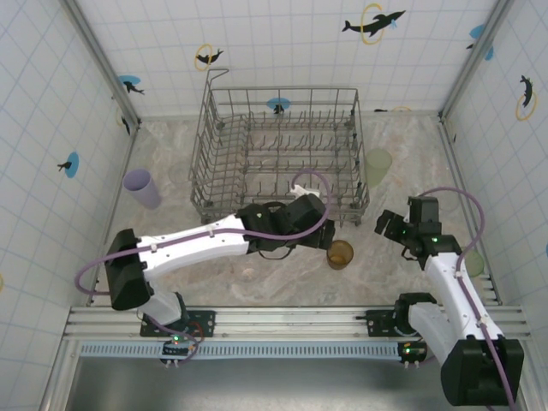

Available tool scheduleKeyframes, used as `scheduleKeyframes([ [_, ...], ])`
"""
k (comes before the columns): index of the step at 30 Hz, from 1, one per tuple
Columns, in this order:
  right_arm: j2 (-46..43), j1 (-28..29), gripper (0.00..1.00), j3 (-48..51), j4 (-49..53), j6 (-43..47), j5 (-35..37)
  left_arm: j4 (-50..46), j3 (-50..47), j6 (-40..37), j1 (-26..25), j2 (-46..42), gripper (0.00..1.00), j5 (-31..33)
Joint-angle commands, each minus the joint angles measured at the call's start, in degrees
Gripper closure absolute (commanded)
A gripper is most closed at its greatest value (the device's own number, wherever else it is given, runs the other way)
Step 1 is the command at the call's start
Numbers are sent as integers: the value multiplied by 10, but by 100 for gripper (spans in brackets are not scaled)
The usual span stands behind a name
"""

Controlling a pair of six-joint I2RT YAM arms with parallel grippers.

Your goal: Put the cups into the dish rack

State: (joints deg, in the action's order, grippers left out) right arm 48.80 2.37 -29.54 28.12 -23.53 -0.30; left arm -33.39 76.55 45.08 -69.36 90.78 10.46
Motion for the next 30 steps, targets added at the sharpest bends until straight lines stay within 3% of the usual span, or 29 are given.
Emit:
scheduleKeyframes([
  [1,-7,-11,0,-3,10,9,-12,19,-10,4,-7,18,3,-13],
  [19,-13,-39,0,13,7,23,-26,45,-22,-10,-17,136,27,-38],
  [27,-10,-44,0,4,10,26,-22,60,-18,-12,-18,168,50,-43],
  [30,-5,-45,0,-3,12,29,-19,70,-15,-12,-17,172,66,-40],
])
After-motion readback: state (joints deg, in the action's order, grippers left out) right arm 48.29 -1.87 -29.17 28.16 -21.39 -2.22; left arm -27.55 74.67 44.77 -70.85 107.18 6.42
